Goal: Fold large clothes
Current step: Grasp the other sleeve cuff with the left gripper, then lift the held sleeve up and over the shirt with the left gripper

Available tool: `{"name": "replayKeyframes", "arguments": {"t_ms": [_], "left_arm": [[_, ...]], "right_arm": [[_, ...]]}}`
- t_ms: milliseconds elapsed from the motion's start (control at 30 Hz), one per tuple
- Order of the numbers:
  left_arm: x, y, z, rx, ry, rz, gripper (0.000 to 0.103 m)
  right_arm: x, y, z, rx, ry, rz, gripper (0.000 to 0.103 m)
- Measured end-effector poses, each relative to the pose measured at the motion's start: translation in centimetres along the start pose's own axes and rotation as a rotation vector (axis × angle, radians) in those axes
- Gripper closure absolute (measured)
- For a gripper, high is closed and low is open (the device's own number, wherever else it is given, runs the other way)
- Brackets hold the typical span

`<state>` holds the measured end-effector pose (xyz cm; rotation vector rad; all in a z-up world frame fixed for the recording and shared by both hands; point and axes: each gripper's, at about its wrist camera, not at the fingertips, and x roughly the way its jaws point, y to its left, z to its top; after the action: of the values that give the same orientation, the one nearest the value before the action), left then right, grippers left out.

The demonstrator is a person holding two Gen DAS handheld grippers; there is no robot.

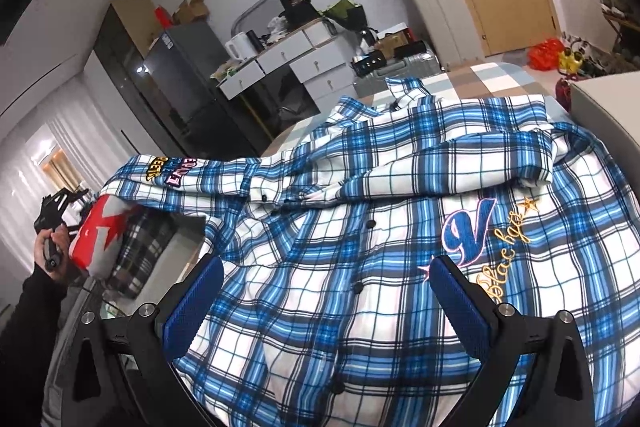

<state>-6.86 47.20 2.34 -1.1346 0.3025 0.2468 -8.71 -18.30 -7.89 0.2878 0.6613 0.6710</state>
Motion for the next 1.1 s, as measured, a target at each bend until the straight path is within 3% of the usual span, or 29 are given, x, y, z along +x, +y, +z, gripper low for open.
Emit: {"name": "replayKeyframes", "arguments": {"t_ms": [267,300,400,533,867,1100], "left_arm": [[1.8,3.2,0.3,-0.164,0.068,0.079,0.068],[1.8,2.9,0.4,-0.147,0.064,0.091,0.07],[1.6,2.1,0.2,-0.1,0.054,0.131,0.09],[1.1,1.7,0.4,-0.084,0.047,0.123,0.1],[-1.3,-4.1,1.6,0.088,-0.054,0.139,0.101],[-1.3,-11.6,0.8,0.249,-0.099,0.061,0.102]], "right_arm": [[0.0,0.5,-0.2,-0.025,0.001,-0.003,0.0],[0.0,0.5,-0.1,-0.028,0.0,-0.005,0.0],[-0.1,0.6,-0.1,-0.033,-0.003,-0.008,0.0],[-0.1,0.5,0.0,-0.031,-0.003,-0.005,0.0],[-0.8,0.6,0.1,-0.032,-0.021,0.014,0.0],[-1.4,1.1,0.3,-0.06,-0.042,0.012,0.0]]}}
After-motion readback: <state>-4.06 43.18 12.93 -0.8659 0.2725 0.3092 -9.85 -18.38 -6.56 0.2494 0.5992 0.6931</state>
